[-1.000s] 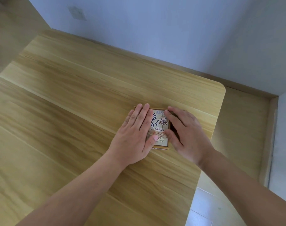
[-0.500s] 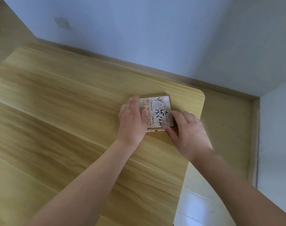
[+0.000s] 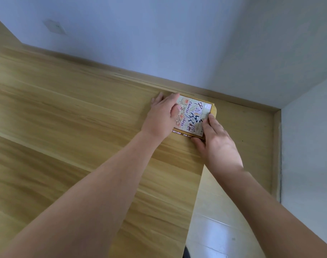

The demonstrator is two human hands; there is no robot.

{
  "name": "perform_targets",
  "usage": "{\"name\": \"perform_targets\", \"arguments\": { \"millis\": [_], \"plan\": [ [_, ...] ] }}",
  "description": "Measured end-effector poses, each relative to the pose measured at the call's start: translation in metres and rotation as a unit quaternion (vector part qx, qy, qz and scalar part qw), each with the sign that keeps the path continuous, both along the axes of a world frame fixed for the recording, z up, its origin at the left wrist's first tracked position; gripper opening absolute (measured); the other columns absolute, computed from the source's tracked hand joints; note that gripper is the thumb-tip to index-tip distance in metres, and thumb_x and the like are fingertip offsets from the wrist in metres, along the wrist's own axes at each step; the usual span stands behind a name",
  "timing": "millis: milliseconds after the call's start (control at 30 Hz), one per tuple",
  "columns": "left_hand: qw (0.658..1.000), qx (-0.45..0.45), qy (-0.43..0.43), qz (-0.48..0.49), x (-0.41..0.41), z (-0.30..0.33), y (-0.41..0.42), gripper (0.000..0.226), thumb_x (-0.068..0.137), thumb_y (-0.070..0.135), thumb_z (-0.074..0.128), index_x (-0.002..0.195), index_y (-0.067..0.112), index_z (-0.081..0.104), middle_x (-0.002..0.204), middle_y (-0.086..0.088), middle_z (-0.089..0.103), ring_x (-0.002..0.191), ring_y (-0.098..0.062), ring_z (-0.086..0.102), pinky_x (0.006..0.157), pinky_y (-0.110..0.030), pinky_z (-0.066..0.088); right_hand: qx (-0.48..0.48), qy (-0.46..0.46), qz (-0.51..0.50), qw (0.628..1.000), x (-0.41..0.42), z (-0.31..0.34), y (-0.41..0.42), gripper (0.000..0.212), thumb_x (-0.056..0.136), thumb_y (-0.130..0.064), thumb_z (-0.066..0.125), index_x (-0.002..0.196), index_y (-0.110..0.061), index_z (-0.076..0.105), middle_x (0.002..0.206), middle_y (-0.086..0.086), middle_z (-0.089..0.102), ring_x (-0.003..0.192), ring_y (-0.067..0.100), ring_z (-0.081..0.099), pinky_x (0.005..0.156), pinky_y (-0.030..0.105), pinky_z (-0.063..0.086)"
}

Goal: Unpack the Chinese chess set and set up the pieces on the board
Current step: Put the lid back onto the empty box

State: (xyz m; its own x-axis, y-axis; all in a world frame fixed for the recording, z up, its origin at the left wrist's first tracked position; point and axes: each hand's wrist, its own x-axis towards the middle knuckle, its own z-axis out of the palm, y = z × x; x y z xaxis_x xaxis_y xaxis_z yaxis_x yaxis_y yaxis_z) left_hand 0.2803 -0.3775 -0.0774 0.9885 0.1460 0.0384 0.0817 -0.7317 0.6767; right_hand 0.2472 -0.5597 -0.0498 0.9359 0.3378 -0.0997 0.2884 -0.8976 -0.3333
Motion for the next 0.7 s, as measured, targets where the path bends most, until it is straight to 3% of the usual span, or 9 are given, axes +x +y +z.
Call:
{"name": "perform_targets", "arguments": {
  "millis": [167, 400, 567, 633, 700],
  "plan": [
    [0.999, -0.021, -0.004, 0.045, 0.004, 0.005, -0.005, 0.032, 0.098, 0.024, 0.054, 0.127, 0.009, 0.056, 0.123, -0.015, 0.06, 0.129, -0.037, 0.044, 0.117, -0.051, 0.021, 0.015, 0.009, -0.012, 1.0, 0.003, 0.005, 0.001, 0.065, 0.094, -0.033, 0.057, 0.147, -0.006, 0.032, 0.158, 0.009, 0.022, 0.141, 0.024, 0.03, 0.113, 0.029, 0.024],
    [0.998, -0.029, -0.012, 0.051, 0.002, 0.001, -0.006, 0.027, 0.1, 0.026, 0.051, 0.121, 0.01, 0.057, 0.12, -0.013, 0.063, 0.126, -0.037, 0.048, 0.116, -0.05, 0.023, 0.085, 0.012, -0.042, 0.995, 0.013, 0.016, 0.001, 0.046, 0.089, -0.033, 0.062, 0.126, -0.008, 0.055, 0.144, 0.006, 0.042, 0.13, 0.021, 0.043, 0.105, 0.027, 0.033],
    [0.997, -0.057, -0.025, 0.042, -0.005, 0.008, 0.001, 0.032, 0.104, 0.032, 0.041, 0.121, 0.01, 0.059, 0.108, -0.012, 0.066, 0.109, -0.035, 0.056, 0.098, -0.048, 0.044, 0.135, 0.013, -0.065, 0.989, 0.014, 0.019, 0.002, 0.042, 0.091, -0.024, 0.058, 0.13, -0.011, 0.049, 0.133, 0.003, 0.05, 0.121, 0.019, 0.048, 0.098, 0.028, 0.038],
    [0.995, -0.074, -0.022, 0.058, -0.01, 0.011, 0.003, 0.036, 0.105, 0.035, 0.038, 0.123, 0.012, 0.058, 0.108, -0.017, 0.066, 0.104, -0.037, 0.059, 0.087, -0.041, 0.047, 0.14, -0.007, -0.068, 0.988, 0.011, 0.021, 0.004, 0.05, 0.092, -0.026, 0.057, 0.137, -0.011, 0.044, 0.143, 0.005, 0.043, 0.13, 0.022, 0.042, 0.106, 0.03, 0.034],
    [0.995, -0.067, -0.019, 0.074, -0.018, 0.012, 0.006, 0.039, 0.105, 0.036, 0.036, 0.129, 0.013, 0.056, 0.119, -0.011, 0.066, 0.114, -0.029, 0.058, 0.09, -0.033, 0.043, 0.131, -0.035, -0.053, 0.989, 0.007, 0.023, 0.008, 0.054, 0.094, -0.026, 0.055, 0.142, -0.008, 0.039, 0.151, 0.01, 0.034, 0.138, 0.026, 0.033, 0.112, 0.033, 0.028]
  ]
}}
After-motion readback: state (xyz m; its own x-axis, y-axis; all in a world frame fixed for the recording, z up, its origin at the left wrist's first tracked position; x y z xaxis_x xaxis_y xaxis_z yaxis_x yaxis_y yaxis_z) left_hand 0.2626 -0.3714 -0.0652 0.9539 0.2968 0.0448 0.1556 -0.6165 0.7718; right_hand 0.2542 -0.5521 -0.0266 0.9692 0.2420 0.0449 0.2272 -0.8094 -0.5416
